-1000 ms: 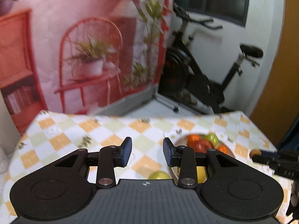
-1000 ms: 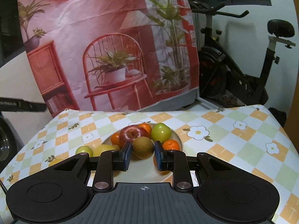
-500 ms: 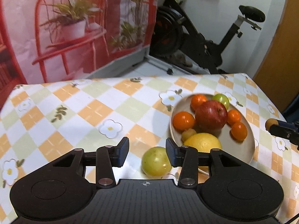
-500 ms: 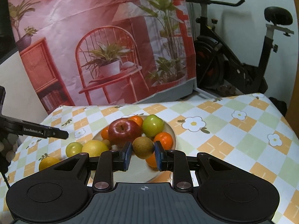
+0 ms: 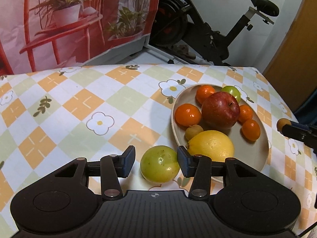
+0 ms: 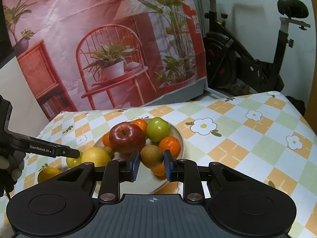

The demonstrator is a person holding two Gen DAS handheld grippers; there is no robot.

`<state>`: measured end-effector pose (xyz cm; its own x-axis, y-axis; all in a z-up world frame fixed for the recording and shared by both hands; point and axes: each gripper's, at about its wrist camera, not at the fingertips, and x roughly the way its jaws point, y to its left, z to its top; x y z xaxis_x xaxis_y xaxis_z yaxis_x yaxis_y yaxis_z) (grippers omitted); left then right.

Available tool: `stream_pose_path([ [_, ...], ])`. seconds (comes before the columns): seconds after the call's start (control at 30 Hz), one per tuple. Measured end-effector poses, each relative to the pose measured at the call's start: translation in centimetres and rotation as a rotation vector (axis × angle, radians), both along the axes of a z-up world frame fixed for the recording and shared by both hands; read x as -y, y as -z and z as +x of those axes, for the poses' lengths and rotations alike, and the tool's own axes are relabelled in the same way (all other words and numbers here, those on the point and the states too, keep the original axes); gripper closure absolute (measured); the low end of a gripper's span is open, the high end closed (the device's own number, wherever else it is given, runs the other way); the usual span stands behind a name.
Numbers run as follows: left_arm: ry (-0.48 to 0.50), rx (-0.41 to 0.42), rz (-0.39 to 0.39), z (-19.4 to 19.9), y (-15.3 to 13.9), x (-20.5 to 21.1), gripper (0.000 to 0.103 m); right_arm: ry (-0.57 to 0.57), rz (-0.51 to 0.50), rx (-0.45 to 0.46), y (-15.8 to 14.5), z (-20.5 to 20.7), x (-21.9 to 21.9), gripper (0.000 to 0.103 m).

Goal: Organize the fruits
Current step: 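Close the left gripper on a yellow-green apple while the right gripper holds the brown fruit, then lower both fruits onto the plate and open both grippers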

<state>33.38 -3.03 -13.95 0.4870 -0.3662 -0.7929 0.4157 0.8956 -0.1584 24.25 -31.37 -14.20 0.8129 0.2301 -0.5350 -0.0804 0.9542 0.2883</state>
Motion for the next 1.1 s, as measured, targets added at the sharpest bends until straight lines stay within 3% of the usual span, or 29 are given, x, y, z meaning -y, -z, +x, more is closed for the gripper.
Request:
stream_pose_path([
  [0.3, 0.03, -0.038, -0.014, -0.3, 0.7, 0.7, 0.053, 0.002, 0.001, -0.002, 0.1, 0.0, 0.0, 0.079],
  [0.57, 0.021, -0.01, 0.018, -0.6, 0.6, 0.7, 0.055, 0.0, 0.004, 0.0, 0.4, -0.1, -0.1, 0.079],
  [0.73, -0.022, 0.039, 0.012, -1.3, -0.9, 0.0, 0.055, -0.006, 0.005, 0.007, 0.3, -0.3, -0.2, 0.079],
  [0.9, 0.054, 0.075, -0.03, -3.3, -3.1, 0.8, 0.055, -0.016, 0.004, 0.007, 0.2, -0.3, -0.1, 0.079],
  [1.1, 0.183, 0.087, -0.032, -5.5, -3.3, 4.5, 0.055, -0.03, 0.014, -0.003, 0.4, -0.3, 0.1, 0.079],
])
